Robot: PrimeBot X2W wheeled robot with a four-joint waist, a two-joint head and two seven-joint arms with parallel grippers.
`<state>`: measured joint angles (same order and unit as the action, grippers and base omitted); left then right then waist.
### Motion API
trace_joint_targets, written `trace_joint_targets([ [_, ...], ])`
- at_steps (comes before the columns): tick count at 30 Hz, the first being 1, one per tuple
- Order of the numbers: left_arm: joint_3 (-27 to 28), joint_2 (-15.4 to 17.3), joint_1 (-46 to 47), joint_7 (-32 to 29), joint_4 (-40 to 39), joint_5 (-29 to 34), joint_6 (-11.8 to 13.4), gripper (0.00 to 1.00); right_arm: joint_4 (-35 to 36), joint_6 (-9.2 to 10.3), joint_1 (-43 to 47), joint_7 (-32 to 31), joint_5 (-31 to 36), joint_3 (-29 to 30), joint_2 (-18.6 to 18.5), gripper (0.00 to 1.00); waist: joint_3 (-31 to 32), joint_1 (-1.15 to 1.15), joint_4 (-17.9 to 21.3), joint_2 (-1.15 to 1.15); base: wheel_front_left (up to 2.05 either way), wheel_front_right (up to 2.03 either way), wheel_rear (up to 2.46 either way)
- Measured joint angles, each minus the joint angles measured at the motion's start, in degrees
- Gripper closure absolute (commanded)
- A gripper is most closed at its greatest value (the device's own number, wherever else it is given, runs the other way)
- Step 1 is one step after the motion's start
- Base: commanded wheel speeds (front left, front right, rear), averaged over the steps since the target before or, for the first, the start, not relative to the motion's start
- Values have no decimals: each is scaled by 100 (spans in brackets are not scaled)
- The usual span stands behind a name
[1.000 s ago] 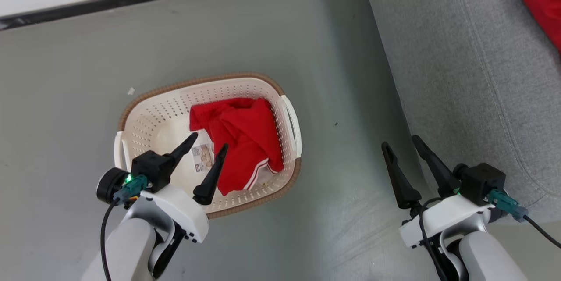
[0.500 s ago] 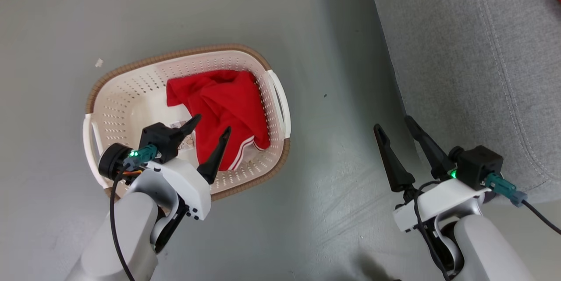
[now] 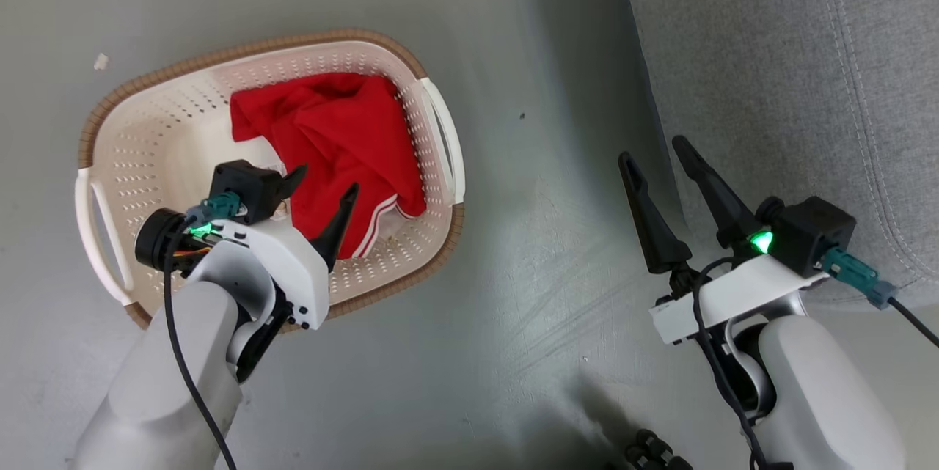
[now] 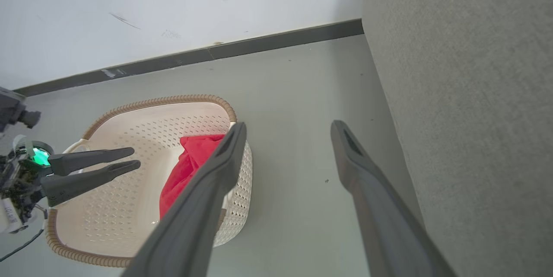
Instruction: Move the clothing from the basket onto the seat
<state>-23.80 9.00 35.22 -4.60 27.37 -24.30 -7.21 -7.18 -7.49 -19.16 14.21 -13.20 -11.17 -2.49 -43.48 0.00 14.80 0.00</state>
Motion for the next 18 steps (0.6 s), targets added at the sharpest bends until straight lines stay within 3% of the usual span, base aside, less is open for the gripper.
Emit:
trace_joint_targets([
  [18, 252, 131, 790, -248, 70, -89, 25, 0, 327, 0, -465, 15, -43, -99, -1, 0, -678, 0, 265, 0, 0, 0, 0],
])
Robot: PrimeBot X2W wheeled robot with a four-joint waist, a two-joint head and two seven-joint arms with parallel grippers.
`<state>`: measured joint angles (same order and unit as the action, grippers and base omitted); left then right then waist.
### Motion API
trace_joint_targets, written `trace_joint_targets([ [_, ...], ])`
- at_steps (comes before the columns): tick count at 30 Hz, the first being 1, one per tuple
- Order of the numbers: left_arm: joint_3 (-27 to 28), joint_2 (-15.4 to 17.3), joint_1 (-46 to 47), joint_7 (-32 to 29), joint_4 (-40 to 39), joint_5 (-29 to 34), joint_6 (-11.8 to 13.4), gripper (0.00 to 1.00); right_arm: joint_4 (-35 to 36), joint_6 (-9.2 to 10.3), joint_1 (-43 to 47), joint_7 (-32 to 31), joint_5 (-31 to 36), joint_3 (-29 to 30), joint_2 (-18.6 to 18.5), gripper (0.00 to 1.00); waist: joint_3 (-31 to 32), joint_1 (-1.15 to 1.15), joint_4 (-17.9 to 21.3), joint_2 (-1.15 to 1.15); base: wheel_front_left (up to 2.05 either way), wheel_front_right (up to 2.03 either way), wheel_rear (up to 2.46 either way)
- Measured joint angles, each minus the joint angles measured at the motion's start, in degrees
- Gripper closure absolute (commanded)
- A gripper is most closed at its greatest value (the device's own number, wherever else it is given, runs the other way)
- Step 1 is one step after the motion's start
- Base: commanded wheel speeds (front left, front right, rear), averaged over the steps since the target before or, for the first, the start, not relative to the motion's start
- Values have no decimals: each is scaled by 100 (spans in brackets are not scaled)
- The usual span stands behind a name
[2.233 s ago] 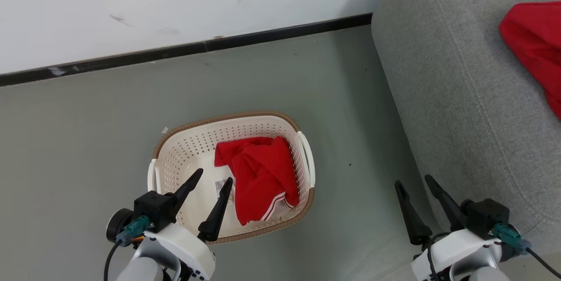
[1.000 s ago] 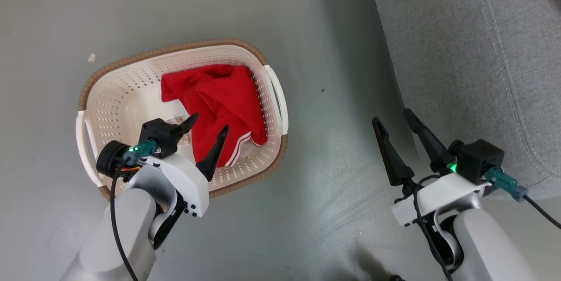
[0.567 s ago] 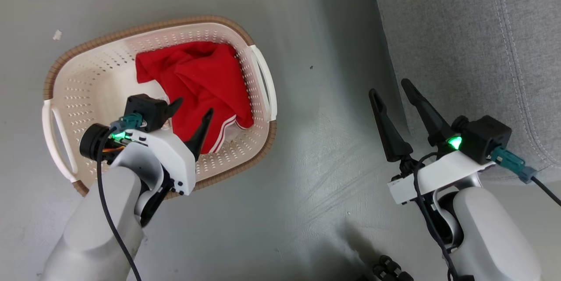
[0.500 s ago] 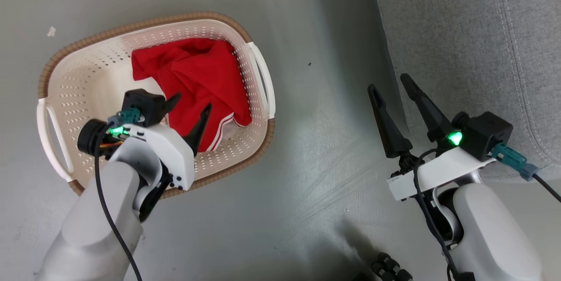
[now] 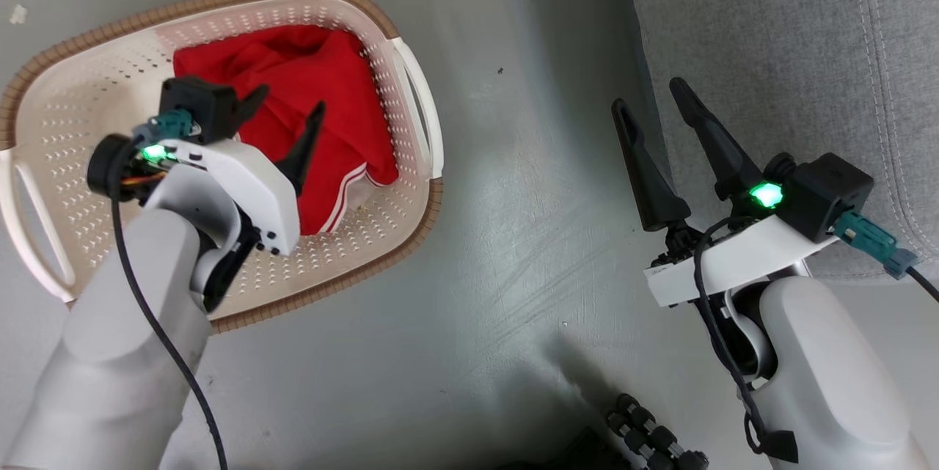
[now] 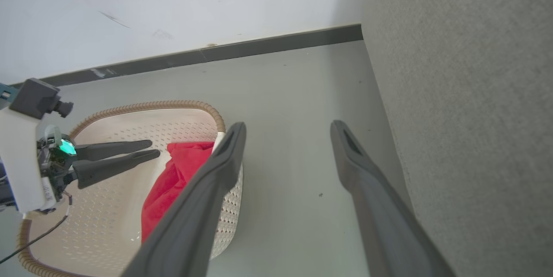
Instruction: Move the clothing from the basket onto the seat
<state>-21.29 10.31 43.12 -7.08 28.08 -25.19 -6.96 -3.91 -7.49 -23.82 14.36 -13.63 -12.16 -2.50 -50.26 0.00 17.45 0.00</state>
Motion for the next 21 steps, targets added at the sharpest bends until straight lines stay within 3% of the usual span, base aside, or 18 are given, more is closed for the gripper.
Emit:
trace_joint_targets([
  [21, -96, 137, 363, 2, 120, 20, -8, 0, 62, 0, -171, 0, -121, -69, 1, 0, -415, 0, 151, 0, 0, 0, 0],
])
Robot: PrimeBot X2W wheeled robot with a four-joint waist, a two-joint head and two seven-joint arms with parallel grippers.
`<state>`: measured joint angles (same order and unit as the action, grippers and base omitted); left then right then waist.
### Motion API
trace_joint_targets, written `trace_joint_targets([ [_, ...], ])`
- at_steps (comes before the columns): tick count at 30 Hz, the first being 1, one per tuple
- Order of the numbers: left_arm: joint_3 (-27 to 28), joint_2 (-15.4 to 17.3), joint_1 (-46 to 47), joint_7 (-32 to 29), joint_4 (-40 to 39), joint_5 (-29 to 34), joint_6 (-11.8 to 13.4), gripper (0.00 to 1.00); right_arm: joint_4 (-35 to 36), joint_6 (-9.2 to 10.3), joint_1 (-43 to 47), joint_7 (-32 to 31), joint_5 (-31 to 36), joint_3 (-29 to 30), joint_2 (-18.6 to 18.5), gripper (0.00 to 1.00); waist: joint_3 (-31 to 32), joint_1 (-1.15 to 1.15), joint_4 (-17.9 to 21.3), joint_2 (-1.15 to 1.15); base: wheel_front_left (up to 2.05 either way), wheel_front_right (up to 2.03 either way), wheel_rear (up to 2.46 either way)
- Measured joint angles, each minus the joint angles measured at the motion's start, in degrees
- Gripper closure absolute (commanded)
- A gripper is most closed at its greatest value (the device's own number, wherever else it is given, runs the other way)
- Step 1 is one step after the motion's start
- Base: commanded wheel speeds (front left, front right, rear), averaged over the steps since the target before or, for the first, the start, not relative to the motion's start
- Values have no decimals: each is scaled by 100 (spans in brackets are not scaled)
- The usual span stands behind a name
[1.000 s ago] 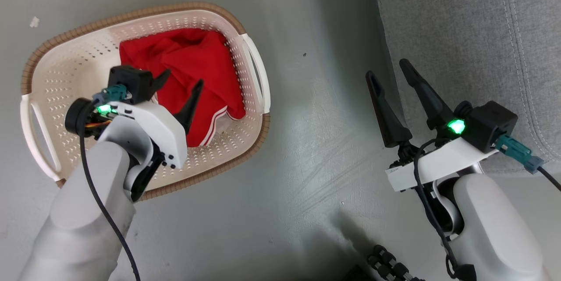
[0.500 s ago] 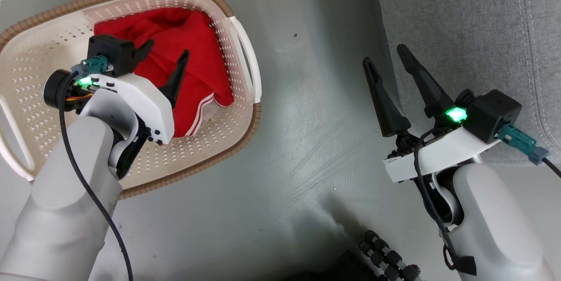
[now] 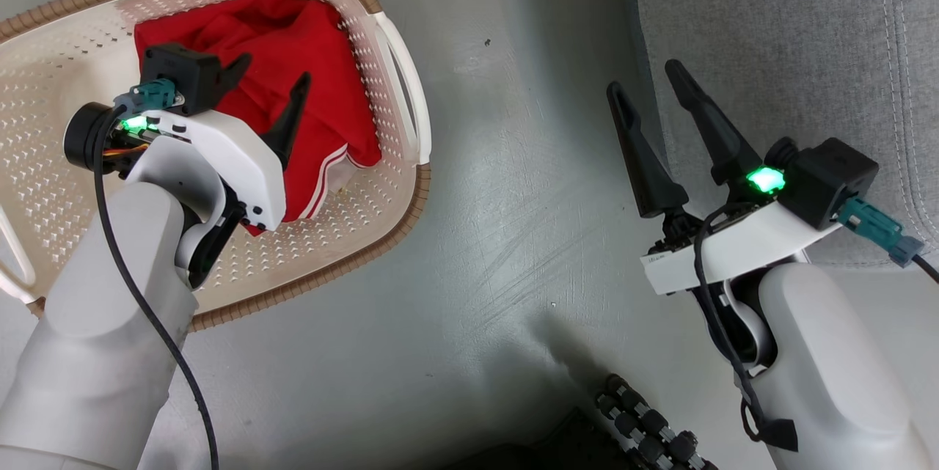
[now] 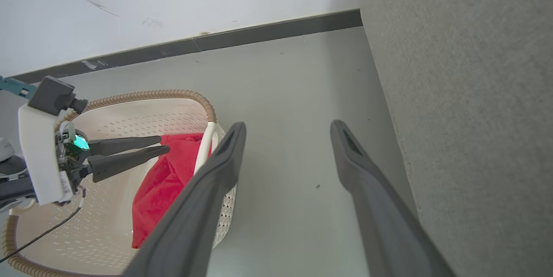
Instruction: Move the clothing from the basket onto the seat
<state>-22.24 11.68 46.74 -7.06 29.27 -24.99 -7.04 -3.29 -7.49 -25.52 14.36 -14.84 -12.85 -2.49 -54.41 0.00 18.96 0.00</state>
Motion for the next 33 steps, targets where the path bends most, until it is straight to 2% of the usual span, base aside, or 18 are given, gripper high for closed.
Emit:
trace_joint_targets([
  [33, -282, 0, 388, -96, 261, 0, -16, 0, -15, 0, -78, 1, -133, -69, 0, 0, -237, 0, 79, 0, 0, 0, 0],
])
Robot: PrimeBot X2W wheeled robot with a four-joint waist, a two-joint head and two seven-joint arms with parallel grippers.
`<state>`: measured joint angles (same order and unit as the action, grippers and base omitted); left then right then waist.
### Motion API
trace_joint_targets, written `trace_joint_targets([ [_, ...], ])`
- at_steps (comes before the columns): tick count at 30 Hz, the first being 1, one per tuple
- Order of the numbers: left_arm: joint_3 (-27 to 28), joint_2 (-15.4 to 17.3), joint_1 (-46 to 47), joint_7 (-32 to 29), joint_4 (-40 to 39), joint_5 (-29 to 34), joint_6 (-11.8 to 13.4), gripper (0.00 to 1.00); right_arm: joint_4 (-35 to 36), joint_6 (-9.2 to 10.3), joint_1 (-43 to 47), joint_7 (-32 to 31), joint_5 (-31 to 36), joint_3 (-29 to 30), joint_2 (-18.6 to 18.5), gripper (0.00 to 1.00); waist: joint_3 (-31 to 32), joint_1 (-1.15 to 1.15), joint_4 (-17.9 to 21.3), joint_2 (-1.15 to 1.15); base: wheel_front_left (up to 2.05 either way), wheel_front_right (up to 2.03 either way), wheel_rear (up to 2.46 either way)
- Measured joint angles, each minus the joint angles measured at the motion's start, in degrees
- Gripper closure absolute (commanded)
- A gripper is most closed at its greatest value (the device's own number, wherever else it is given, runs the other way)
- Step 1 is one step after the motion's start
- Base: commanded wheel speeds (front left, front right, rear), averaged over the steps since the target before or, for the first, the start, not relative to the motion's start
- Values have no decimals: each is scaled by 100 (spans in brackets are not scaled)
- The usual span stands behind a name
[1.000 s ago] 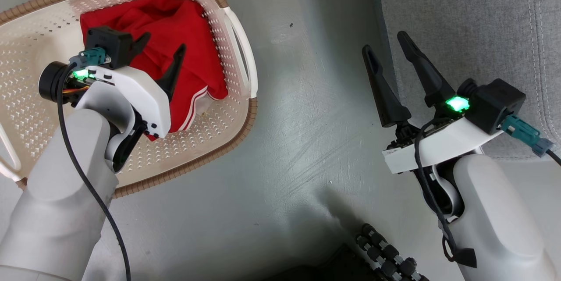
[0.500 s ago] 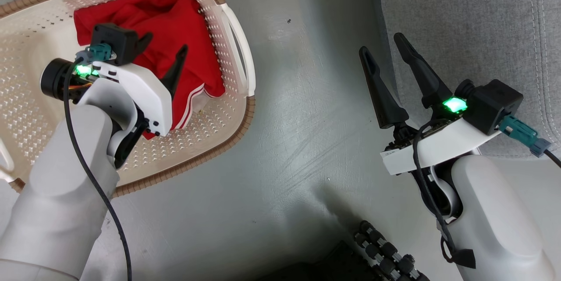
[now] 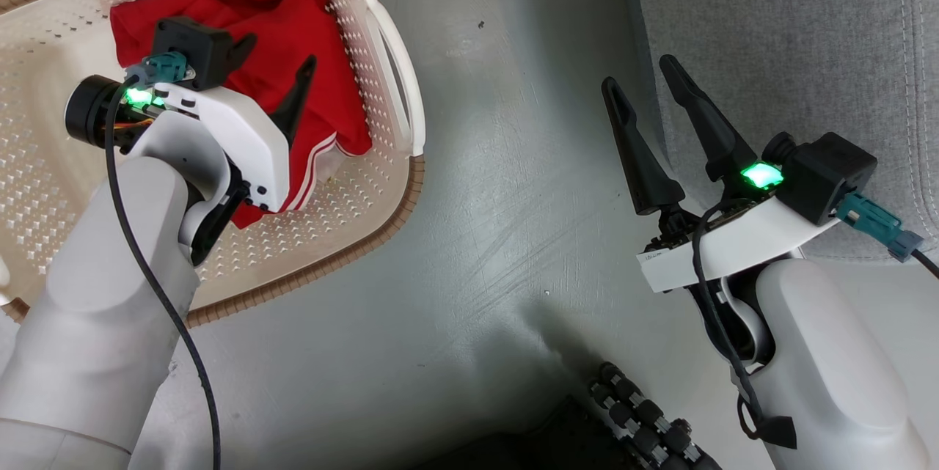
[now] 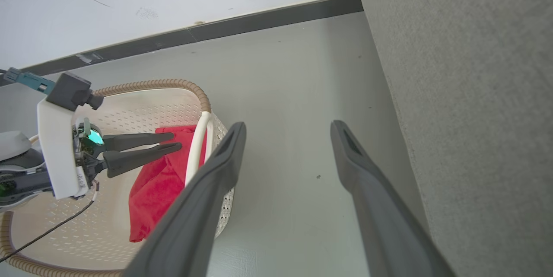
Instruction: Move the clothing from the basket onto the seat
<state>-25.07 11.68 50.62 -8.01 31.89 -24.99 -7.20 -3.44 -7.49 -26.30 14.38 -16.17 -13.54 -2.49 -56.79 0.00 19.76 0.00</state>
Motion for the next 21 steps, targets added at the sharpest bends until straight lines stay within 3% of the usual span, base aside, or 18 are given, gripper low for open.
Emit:
trace_joint_targets([
  [21, 24, 198, 132, -21, 276, 66, 8, 0, 8, 0, -38, -1, 2, 20, 0, 0, -149, 0, -43, 0, 0, 0, 0],
])
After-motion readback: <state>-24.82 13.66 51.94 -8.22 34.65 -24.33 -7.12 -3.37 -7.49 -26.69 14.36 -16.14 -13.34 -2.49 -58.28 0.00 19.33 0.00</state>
